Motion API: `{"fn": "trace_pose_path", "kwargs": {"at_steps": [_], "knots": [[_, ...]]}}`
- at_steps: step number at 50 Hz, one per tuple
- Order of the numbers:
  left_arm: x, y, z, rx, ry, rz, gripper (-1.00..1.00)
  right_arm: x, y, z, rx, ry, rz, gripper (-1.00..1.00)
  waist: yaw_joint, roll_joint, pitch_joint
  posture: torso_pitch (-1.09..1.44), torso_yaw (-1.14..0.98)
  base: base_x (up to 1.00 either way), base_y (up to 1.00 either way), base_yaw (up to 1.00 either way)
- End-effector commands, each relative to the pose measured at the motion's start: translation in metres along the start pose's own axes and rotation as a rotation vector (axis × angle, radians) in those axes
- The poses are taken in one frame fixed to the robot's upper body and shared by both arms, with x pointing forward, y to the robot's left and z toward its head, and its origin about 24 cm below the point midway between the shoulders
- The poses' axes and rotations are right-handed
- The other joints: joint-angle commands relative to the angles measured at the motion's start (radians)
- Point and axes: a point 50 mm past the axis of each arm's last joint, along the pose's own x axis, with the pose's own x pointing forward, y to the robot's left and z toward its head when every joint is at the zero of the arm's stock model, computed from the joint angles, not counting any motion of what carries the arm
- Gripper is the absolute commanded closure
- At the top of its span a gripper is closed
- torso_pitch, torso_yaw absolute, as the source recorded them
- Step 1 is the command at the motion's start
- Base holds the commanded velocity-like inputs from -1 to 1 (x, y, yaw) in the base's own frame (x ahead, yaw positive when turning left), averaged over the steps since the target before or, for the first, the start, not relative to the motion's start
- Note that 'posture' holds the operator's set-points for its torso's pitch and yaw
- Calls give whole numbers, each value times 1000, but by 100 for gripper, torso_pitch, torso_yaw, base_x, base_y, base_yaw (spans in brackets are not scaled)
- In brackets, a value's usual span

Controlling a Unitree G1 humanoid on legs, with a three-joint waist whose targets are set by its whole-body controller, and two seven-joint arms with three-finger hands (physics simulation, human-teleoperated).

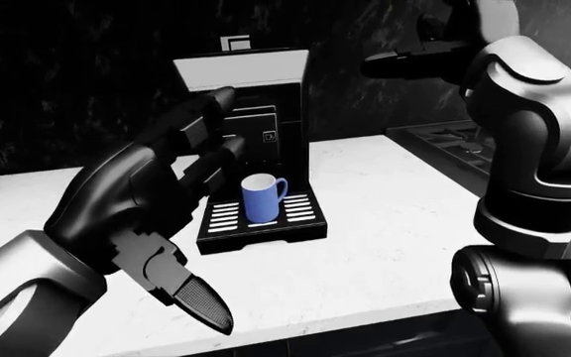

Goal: Press the button on the coffee machine to serve coffee.

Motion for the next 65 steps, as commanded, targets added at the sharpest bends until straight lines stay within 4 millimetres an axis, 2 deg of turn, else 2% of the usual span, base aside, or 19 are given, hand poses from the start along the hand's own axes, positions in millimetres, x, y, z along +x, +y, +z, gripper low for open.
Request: {"fn": "trace_pose_path", "kwargs": {"at_steps": [1, 9, 38, 52, 65], "knots": [[-1, 2, 10, 11, -52, 26, -100, -3, 0, 19, -1, -83, -3, -100, 0, -1, -3, -50, 0, 0, 0, 0], [2, 5, 10, 13, -52, 28, -100, -3, 0, 23, -2, -87, -3, -100, 0, -2, -3, -50, 0, 0, 0, 0], [19, 20, -5, 16, -22, 46, -100, -2, 1, 17, 4, -83, 0, -100, -3, -8, -8, -50, 0, 0, 0, 0], [25, 27, -2, 35, -17, 57, -100, -3, 2, 18, 5, -84, 2, -100, -5, -11, -9, -50, 0, 0, 0, 0], [28, 28, -12, 27, 1, 53, -100, -2, 2, 18, 7, -85, 1, -100, -7, -14, -10, -50, 0, 0, 0, 0]]}}
